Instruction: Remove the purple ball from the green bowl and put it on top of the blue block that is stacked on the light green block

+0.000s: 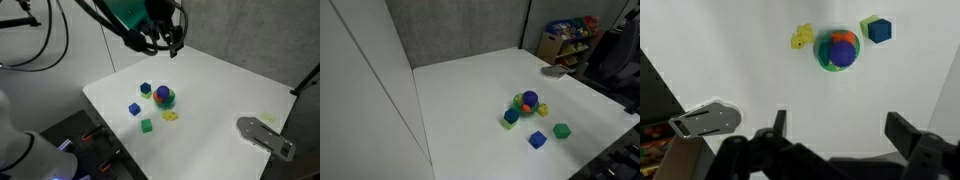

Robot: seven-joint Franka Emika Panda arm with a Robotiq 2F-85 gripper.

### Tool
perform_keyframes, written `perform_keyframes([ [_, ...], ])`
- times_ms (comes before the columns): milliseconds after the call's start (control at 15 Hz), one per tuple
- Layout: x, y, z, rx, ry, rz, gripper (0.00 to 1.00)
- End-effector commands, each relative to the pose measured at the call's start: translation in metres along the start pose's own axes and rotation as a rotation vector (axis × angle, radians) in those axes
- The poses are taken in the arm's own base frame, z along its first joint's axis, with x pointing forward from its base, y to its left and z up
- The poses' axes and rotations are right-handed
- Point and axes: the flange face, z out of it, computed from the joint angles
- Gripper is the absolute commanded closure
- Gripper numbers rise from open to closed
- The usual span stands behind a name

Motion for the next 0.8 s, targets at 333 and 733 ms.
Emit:
perform_keyframes([
  [333,0.007,-0.009,0.004,-0.003,-0.027,-0.008,0.0],
  [733,0.027,-0.043,0.039,-0.042,-0.106,-0.036,0.0],
])
